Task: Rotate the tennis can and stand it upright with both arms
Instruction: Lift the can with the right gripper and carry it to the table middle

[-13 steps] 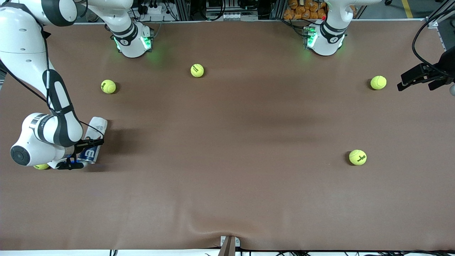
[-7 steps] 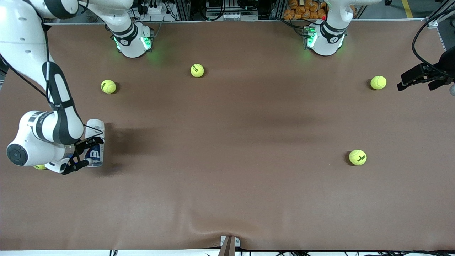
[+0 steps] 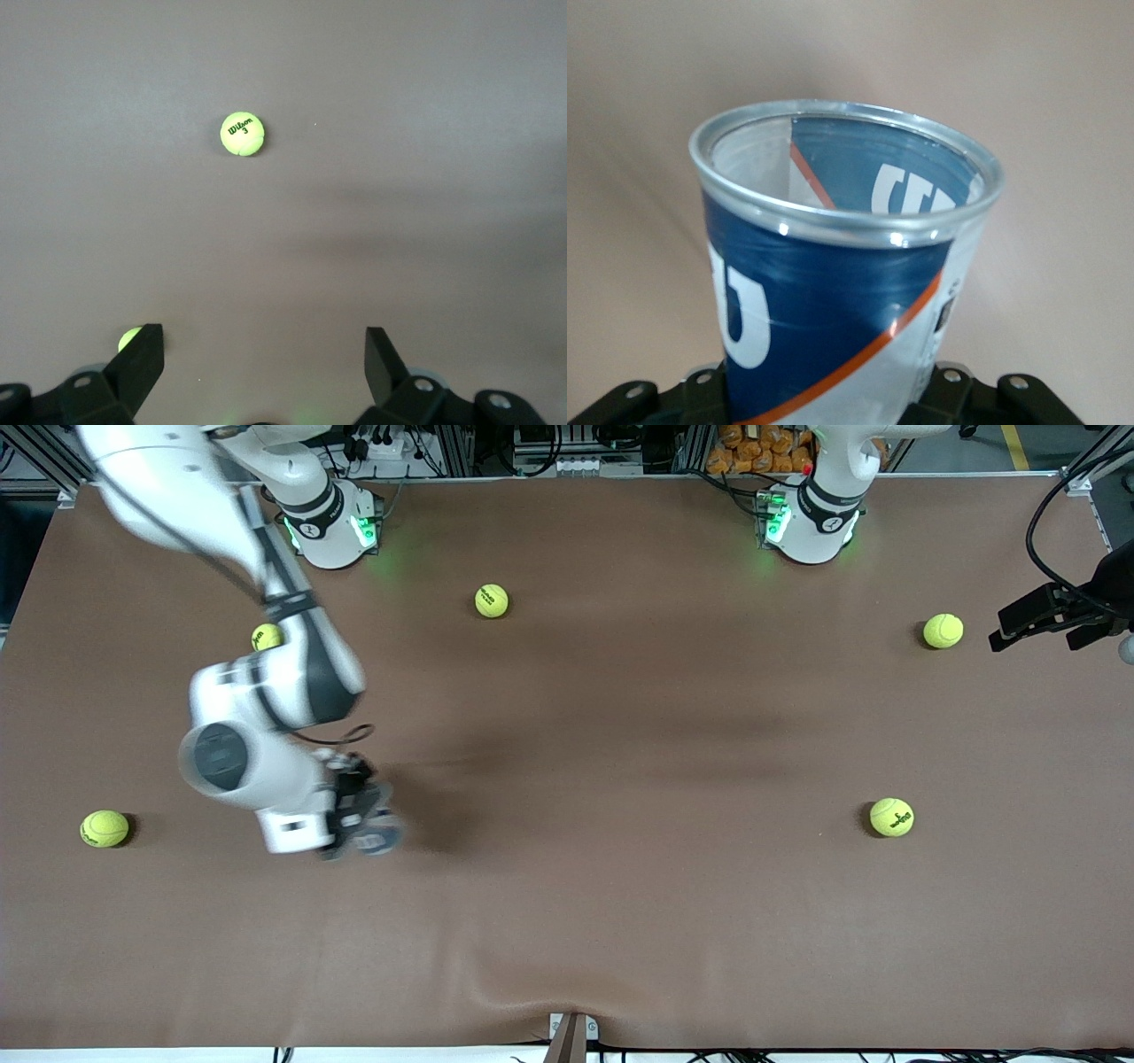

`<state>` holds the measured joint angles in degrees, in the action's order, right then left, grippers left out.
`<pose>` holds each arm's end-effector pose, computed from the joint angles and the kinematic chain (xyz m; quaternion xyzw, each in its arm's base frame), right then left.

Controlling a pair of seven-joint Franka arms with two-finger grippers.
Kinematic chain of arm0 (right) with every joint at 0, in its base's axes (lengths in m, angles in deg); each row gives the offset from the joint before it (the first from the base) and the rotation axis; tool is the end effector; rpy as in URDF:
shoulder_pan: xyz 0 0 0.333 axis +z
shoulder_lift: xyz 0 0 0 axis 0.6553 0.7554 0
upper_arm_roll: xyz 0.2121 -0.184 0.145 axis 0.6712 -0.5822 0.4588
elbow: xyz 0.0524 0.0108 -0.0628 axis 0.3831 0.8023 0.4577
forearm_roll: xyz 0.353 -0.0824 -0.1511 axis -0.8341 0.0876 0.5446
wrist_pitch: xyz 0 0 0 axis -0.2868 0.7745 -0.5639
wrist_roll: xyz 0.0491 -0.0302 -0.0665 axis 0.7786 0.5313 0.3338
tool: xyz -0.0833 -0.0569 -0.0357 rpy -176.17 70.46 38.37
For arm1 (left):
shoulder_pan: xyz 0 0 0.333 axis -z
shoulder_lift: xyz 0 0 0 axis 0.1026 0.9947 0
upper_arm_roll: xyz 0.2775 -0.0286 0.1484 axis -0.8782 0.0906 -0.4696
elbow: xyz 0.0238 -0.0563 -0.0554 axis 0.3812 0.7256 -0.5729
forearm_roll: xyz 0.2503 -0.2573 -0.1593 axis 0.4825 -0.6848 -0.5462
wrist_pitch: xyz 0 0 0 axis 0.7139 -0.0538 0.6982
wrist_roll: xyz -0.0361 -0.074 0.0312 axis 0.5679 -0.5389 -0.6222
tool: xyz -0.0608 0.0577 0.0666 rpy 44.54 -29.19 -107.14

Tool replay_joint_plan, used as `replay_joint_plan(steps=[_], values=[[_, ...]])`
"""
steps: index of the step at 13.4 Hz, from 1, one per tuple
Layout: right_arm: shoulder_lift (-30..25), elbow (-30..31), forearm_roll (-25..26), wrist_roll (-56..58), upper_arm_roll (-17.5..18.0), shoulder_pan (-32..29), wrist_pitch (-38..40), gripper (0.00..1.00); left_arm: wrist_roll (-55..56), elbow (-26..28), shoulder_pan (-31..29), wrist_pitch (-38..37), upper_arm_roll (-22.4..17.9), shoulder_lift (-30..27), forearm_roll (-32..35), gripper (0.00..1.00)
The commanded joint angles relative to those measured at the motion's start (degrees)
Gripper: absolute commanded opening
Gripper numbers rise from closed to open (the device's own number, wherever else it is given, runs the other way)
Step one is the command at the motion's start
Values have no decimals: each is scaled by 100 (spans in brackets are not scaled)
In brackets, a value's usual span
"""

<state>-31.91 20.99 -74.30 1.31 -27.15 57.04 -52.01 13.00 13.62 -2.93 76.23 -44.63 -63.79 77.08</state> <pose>0.6477 0.2274 0.3264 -0.8683 -0.4950 0.0280 0.0145 0.5391 0.0056 0.6340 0.9992 0.0212 -0.0149 0.0300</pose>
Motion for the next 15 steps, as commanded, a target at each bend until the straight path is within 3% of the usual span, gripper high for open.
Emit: replay_joint_plan(steps=[1, 4, 7, 14, 15], values=[[181, -192, 441, 155, -78, 717, -189, 68, -57, -54, -6, -64, -5, 22, -91, 100], [647, -667, 987, 373, -70, 1341, -321, 71, -57, -54, -14, -64, -5, 22, -91, 100], [964, -765, 1031, 620, -87, 2009, -453, 71, -57, -54, -14, -64, -5, 22, -91, 100], [1641, -826, 1032, 102, -122, 2644, -1112, 72, -57, -36, -14, -64, -5, 30, -100, 100], [1694, -887, 1040, 102, -122, 2662, -1113, 86, -57, -36, -14, -64, -5, 30, -100, 100]])
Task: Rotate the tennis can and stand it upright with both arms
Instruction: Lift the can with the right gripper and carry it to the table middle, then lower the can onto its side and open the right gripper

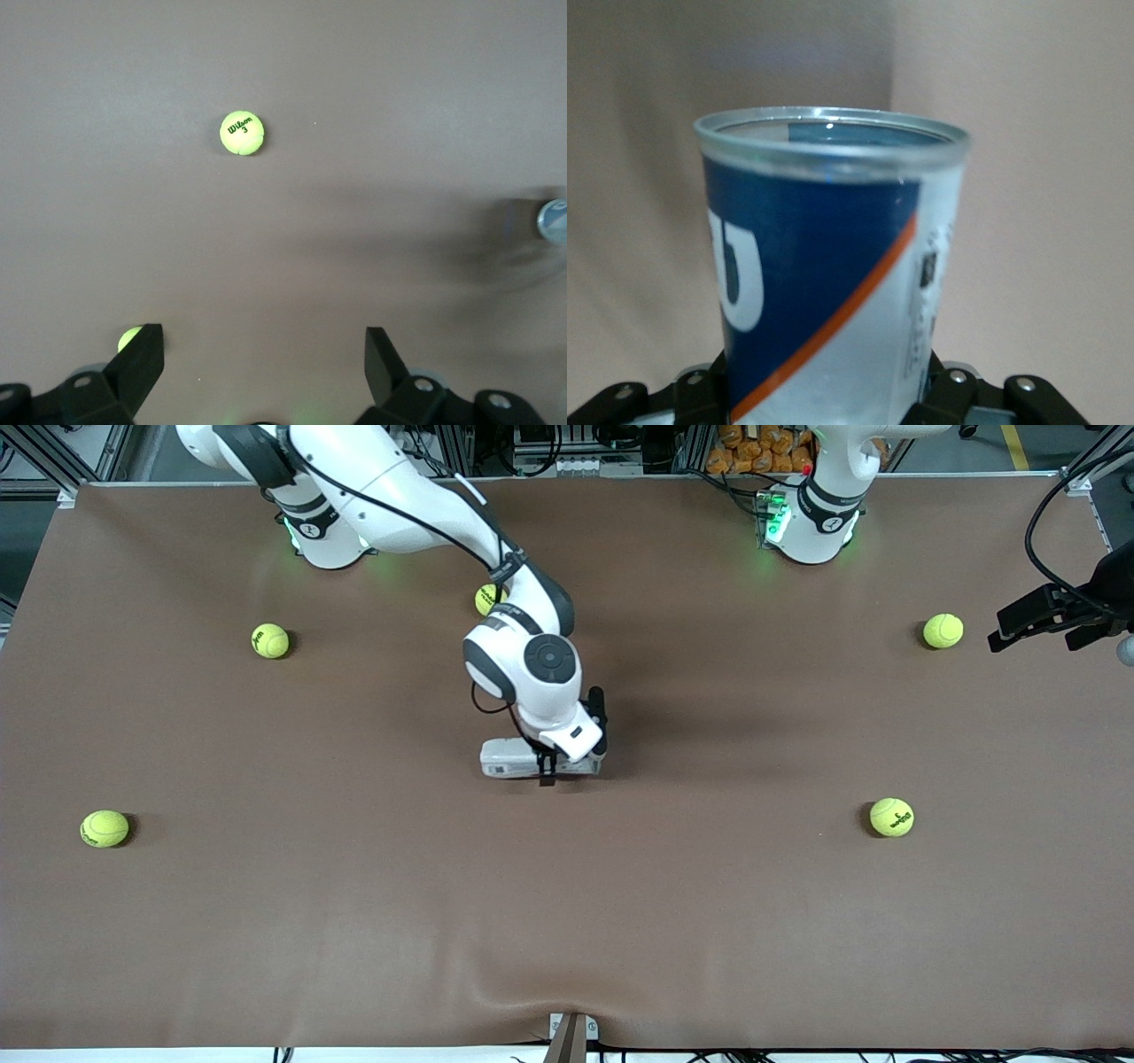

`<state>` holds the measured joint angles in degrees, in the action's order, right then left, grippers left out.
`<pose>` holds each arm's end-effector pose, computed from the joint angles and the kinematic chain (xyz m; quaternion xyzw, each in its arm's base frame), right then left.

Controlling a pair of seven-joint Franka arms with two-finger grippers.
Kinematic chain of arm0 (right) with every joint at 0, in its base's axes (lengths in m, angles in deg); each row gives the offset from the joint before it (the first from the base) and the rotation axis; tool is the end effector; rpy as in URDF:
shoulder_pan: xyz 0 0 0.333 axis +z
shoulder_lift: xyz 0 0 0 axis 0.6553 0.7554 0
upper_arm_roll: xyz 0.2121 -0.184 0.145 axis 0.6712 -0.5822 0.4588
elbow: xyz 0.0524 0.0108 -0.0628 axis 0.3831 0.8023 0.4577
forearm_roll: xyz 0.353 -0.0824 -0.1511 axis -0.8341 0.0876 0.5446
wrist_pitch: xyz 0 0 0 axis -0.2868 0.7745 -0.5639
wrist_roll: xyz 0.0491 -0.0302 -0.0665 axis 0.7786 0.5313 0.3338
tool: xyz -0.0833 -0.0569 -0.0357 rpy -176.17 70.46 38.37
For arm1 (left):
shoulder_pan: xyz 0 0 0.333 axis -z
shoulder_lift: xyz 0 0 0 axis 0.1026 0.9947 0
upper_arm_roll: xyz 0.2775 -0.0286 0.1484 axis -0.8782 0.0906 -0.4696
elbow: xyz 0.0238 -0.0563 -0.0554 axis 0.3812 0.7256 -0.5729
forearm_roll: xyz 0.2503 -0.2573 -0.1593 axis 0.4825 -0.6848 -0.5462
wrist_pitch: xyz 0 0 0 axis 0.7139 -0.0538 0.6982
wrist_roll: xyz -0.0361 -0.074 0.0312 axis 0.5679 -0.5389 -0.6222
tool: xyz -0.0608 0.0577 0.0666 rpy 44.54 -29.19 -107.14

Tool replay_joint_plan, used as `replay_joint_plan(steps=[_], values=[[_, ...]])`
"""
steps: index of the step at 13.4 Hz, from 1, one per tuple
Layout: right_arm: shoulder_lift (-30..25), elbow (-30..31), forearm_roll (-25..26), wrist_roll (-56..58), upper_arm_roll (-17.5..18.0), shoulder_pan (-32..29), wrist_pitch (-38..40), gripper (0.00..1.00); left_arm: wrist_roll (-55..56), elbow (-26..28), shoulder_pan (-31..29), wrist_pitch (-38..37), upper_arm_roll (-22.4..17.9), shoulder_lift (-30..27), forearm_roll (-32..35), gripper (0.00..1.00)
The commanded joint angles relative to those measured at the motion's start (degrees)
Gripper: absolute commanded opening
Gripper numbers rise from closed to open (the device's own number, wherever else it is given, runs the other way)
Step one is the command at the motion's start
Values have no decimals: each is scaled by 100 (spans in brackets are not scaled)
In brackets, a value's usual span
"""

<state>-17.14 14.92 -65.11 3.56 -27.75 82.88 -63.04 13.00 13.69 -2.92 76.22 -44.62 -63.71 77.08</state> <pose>0.5155 0.5012 0.2081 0.6920 0.7202 -0.0076 0.0494 0.5395 0.0054 0.6326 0.9992 0.0211 -0.0163 0.0300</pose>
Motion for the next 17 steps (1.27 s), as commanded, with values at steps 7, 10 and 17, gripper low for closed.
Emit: replay_joint_plan(steps=[7, 10, 17], values=[[-28, -396, 465, -132, 43, 165, 139, 100, -48, -70, -7, -64, 3, 84, -109, 100], [-431, -396, 246, -508, 79, 183, 481, 100, -48, -79, -33, -55, -6, 154, -449, 100], [-1380, -396, -72, -2298, 9, -422, 2079, 100, -39, -96, -192, -11, -33, 566, -1742, 100]])
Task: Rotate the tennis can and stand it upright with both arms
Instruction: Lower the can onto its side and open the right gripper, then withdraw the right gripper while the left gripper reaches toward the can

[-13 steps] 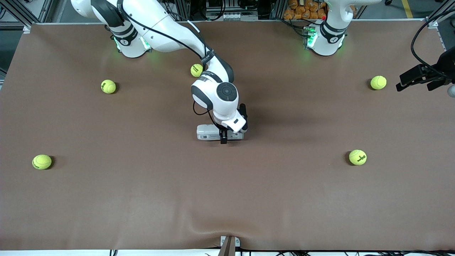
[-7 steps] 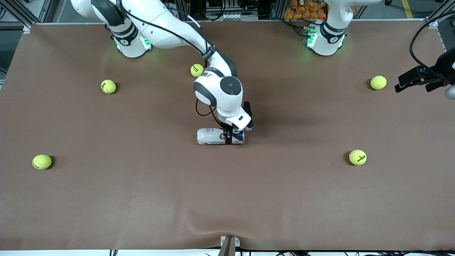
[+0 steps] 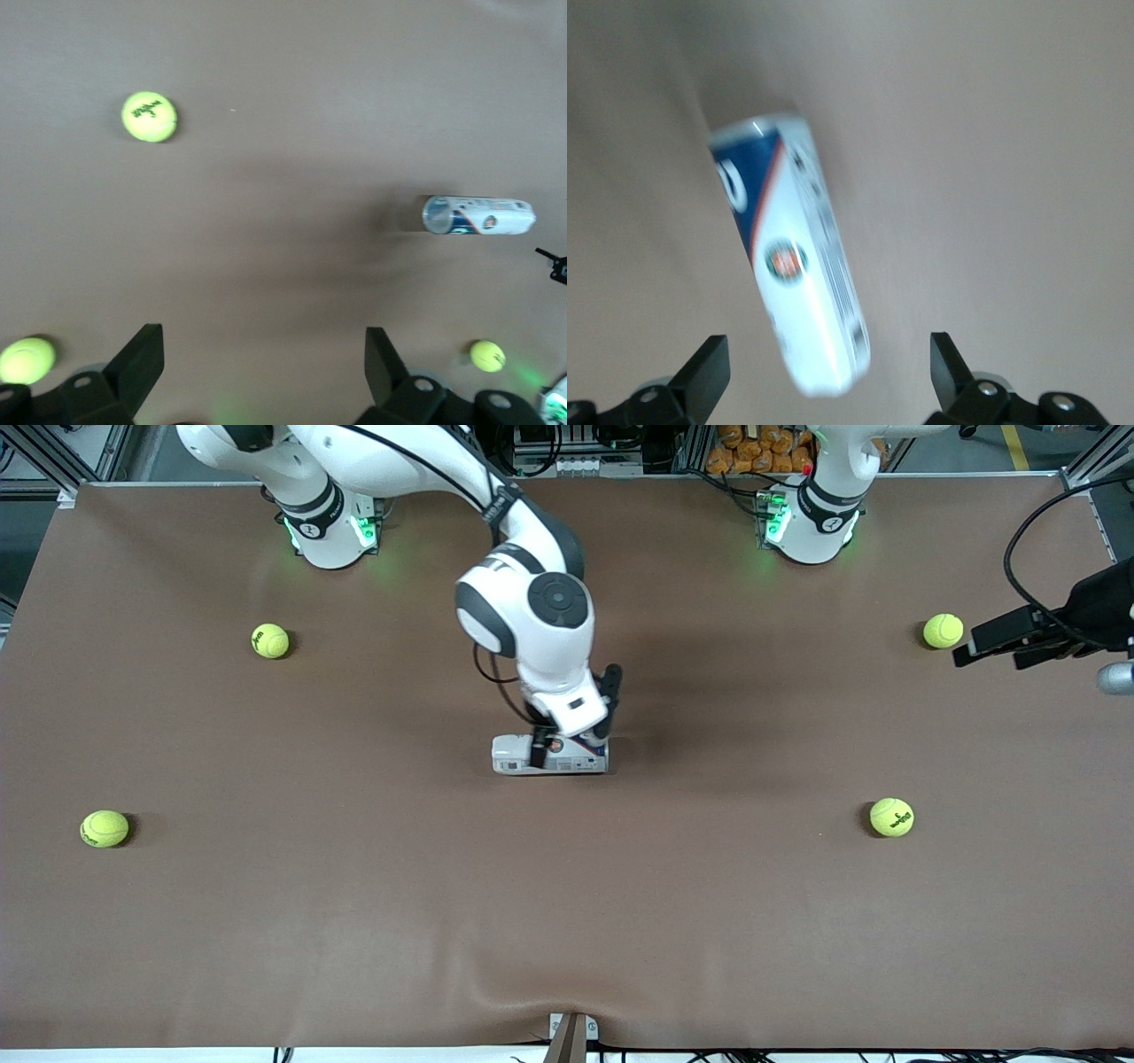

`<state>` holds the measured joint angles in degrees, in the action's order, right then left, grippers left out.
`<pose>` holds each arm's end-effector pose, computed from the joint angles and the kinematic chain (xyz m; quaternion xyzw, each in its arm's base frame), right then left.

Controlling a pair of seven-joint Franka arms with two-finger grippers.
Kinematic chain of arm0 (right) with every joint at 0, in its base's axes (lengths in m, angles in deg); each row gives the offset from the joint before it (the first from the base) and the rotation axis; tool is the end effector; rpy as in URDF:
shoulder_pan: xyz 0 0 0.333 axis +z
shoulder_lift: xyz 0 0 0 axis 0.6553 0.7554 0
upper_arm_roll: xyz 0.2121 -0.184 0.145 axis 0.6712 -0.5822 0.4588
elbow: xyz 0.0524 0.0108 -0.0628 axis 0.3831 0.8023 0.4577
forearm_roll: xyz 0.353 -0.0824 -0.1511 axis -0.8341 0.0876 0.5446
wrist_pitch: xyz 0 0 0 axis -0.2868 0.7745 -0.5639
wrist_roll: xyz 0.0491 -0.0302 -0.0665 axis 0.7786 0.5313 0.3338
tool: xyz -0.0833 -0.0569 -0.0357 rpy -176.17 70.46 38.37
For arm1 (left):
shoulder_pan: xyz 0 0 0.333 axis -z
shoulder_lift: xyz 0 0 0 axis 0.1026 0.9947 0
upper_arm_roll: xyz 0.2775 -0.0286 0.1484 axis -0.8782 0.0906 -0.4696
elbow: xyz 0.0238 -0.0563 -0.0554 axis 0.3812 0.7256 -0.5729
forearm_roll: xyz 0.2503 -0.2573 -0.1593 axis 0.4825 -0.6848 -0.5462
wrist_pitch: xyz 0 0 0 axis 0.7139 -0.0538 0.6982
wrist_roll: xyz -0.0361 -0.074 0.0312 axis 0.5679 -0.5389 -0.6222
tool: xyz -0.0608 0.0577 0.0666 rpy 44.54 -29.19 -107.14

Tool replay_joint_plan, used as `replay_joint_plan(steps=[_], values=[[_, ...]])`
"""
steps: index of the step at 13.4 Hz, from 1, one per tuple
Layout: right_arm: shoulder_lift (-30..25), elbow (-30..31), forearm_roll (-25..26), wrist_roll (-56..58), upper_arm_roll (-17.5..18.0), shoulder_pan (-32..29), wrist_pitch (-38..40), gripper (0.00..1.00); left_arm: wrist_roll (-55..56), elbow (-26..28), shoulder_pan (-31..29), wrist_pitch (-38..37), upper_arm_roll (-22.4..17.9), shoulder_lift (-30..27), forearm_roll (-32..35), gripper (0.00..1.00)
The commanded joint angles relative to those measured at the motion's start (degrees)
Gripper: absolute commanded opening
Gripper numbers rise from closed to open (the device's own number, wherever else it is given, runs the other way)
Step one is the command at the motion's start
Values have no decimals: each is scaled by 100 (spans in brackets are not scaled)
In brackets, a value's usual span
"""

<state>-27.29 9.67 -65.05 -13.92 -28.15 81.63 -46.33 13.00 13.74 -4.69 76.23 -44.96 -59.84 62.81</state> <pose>0.5340 0.4809 0.3530 0.8111 0.5806 -0.0094 0.0707 0.5597 -0.0024 0.6002 0.9864 0.0395 -0.0471 0.1522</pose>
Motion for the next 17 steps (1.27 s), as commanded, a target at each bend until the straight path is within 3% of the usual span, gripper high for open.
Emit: replay_joint_plan(steps=[1, 3, 5, 7, 9, 13, 17], values=[[-541, 130, -69, -989, 48, -481, 628, 100, -39, -92, -6, -3, 10, 267, -499, 100], [-770, 138, 0, -1938, 40, -745, 1103, 100, -48, -92, 55, 93, 19, 382, -789, 100], [-754, 130, 27, -2748, 5, -931, 1062, 100, -48, -83, 91, 234, 63, 504, -922, 100], [-710, 130, 141, -3233, -249, -957, 747, 100, -135, -75, 100, 427, 106, 680, -1246, 100], [-666, 138, 107, -3550, -583, -1010, 185, 100, -600, -57, 82, 656, 221, 934, -1580, 100], [-657, 130, -7, -3648, -593, -1554, -317, 100, -1242, 48, 91, 683, 230, 1313, -2257, 100], [-674, 130, -578, -3648, -593, -2099, -468, 100, -1516, 574, 170, 718, 274, 1410, -3319, 100]])
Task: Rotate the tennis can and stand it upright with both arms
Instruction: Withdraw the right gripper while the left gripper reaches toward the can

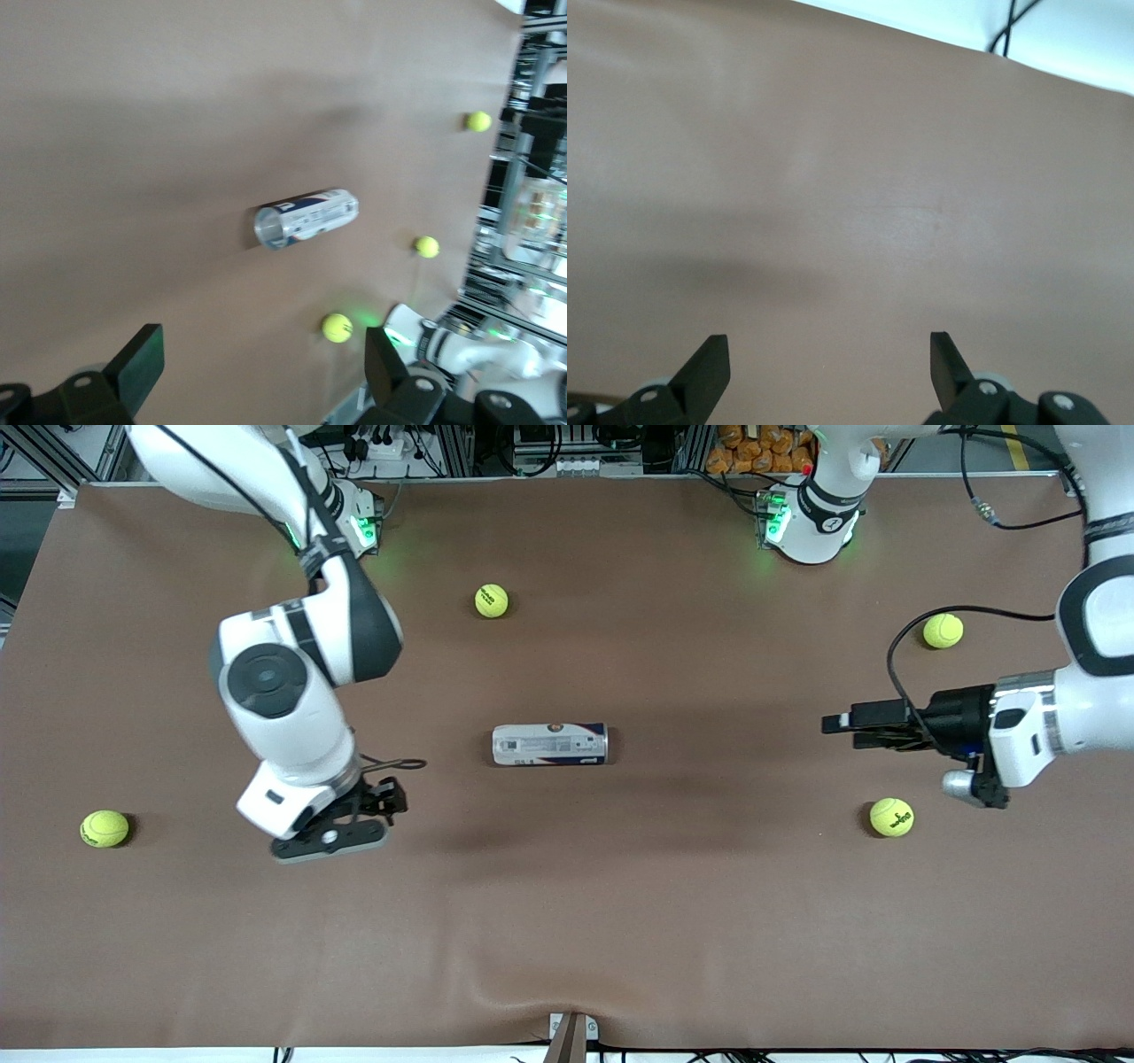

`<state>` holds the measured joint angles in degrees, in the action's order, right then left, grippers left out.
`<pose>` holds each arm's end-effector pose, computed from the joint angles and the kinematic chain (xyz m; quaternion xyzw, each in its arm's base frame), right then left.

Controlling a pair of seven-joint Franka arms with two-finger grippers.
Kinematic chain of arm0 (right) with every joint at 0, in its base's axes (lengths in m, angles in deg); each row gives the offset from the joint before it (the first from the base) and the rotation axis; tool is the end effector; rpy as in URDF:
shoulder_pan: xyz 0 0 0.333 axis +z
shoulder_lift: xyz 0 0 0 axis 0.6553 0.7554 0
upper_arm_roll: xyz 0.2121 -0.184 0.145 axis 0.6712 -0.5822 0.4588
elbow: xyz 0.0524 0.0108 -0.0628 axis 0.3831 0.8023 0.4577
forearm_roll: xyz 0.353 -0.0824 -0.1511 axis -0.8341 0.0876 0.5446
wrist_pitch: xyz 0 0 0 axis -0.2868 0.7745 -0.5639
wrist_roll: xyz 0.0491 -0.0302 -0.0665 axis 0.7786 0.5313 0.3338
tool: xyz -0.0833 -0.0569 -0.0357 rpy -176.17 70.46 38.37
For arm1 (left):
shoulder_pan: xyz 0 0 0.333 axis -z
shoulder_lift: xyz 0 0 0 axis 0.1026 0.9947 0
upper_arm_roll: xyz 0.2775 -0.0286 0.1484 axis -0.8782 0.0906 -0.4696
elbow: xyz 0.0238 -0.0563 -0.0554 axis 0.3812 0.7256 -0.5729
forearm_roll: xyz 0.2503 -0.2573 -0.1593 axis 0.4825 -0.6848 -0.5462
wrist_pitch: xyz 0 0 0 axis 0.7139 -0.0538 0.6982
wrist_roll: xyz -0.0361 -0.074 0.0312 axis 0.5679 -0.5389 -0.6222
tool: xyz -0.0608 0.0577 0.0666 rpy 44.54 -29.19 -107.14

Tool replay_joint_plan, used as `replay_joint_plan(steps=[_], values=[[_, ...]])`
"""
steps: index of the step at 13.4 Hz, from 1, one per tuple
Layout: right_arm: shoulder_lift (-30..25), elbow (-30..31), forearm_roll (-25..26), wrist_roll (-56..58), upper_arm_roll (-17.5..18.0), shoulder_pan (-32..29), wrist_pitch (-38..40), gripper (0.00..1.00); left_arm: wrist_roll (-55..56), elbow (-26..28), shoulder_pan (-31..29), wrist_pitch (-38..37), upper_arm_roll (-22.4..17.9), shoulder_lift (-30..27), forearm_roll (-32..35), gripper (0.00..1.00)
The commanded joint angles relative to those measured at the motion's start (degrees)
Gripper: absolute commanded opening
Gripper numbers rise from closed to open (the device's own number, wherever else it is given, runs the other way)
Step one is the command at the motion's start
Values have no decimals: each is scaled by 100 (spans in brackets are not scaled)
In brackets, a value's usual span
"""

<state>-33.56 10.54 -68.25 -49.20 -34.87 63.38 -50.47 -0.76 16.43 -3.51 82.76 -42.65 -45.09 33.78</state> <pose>0.6787 0.2303 0.4313 0.9910 0.0931 0.0785 0.0549 0.6238 -0.0784 0.4583 0.9142 -0.0199 -0.0916 0.3942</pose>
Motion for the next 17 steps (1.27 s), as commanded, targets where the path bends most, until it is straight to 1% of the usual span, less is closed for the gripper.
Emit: replay_joint_plan(steps=[1, 2, 3, 4, 5, 7, 9, 11, 12, 14, 15, 17], values=[[-92, 43, -285, -120, 79, -380, -28, 100, -270, 472, 70, 91, 61, -12, -741, 100], [-162, 51, -285, -129, 62, -459, 25, 100, -498, 639, 113, 126, 95, -2, -944, 100], [-345, 69, -276, -103, 62, -599, 164, 100, -605, 806, 131, 266, 131, -2, -998, 100], [-556, 69, -285, -120, 70, -766, 522, 100, -649, 912, 131, 354, 201, -11, -999, 100], [-784, 69, -276, -120, 62, -802, 961, 100, -676, 965, 123, 372, 236, -2, -999, 100], [-1258, 60, -276, -120, 53, -1029, 1473, 100, -746, 1132, 140, 407, 280, 6, -1147, 100], [-1820, 51, -285, -50, 70, -1407, 1938, 100, -1305, 1483, 131, 478, 342, 102, -1760, 100], [-2410, 51, -311, 151, 123, -1855, 2641, 100, -1851, 1624, 140, 478, 403, 392, -2175, 100], [-2578, 51, -311, 466, 123, -2066, 2949, 100, -1993, 1642, 123, 478, 490, 550, -2368, 100], [-2606, 95, -442, 1029, 132, -2383, 3075, 100, -2571, 1634, 123, 469, 596, 910, -2860, 100], [-2606, 104, -687, 1179, 114, -2445, 3066, 100, -2809, 1625, 131, 469, 623, 1068, -3062, 100], [-2632, 218, -724, 1346, 114, -2499, 3145, 100, -2908, 1634, 158, 478, 763, 1254, -3327, 100]])
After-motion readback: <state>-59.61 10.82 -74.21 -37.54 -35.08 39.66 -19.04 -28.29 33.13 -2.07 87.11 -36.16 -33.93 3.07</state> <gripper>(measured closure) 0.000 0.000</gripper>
